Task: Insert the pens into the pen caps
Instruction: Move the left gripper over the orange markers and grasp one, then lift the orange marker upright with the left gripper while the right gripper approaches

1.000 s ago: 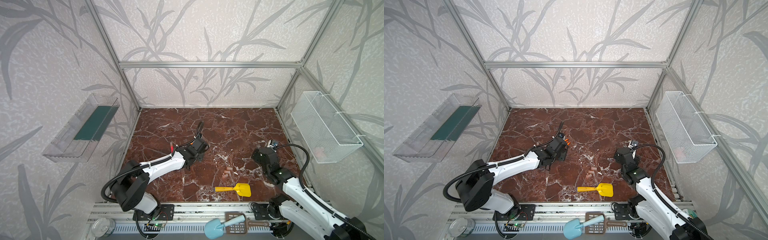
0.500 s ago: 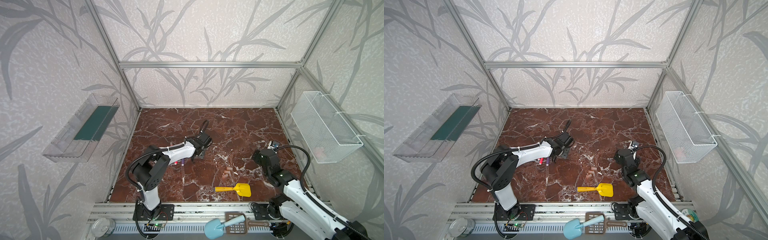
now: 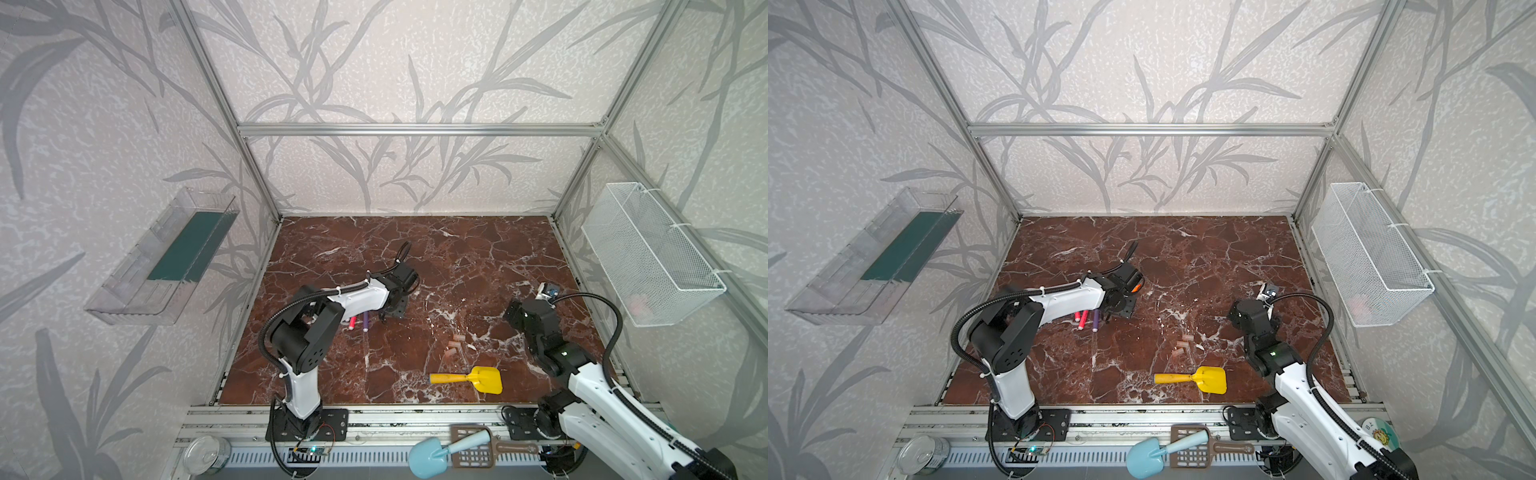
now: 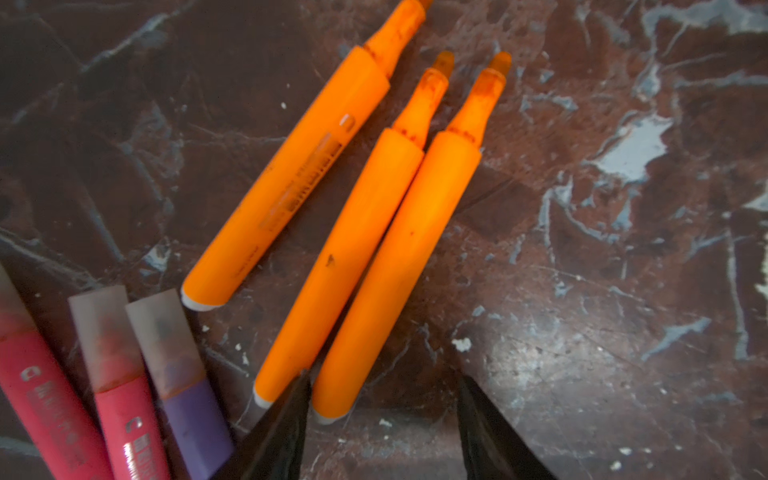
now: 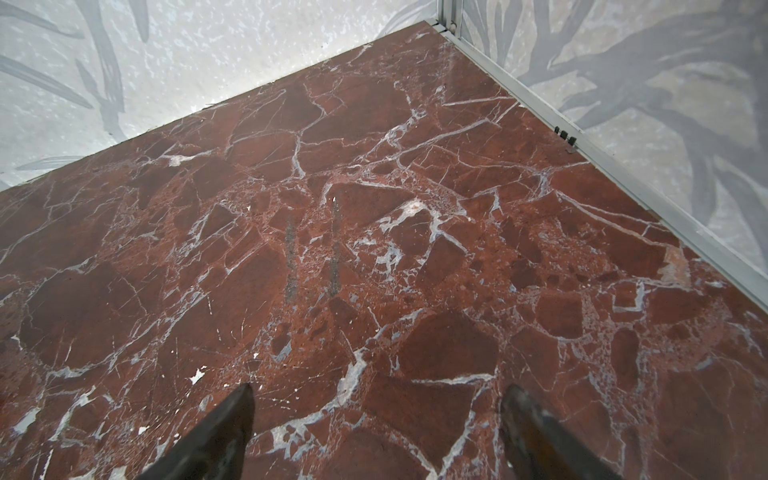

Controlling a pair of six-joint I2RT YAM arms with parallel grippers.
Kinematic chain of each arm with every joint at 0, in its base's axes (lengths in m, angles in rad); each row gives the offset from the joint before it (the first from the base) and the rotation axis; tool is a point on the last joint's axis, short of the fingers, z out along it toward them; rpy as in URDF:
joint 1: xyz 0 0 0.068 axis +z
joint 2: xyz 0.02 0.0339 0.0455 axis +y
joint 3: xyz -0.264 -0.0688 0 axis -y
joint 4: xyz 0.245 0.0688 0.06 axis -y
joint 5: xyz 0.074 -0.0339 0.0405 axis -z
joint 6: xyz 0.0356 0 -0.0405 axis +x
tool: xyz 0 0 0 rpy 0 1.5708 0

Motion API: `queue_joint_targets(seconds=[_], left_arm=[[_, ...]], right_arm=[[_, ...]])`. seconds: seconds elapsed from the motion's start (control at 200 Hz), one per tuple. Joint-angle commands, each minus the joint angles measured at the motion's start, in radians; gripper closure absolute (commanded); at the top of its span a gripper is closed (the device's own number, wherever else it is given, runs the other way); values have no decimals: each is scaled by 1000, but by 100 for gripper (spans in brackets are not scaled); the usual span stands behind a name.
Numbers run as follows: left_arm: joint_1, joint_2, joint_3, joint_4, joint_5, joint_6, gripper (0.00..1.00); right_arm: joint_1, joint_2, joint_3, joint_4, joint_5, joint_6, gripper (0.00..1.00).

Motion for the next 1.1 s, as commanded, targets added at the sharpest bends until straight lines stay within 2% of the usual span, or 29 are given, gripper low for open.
queue_joint_targets(seconds=[0.0,0.35,0.62,1.095], left_arm=[[7,17,27,-37,48,14,45],[21,64,49,-59,69,6,49],[27,69,53,-66,82,1,68],[26,25,29,-38,140,2,84]], right_arm=[[-4,-20,-12,11,4,-7,9],[-4,-30,-17,11,4,-7,9],[-4,-36,-18,10,4,-6,9],[-4,-31,-19,11,6,-4,9]])
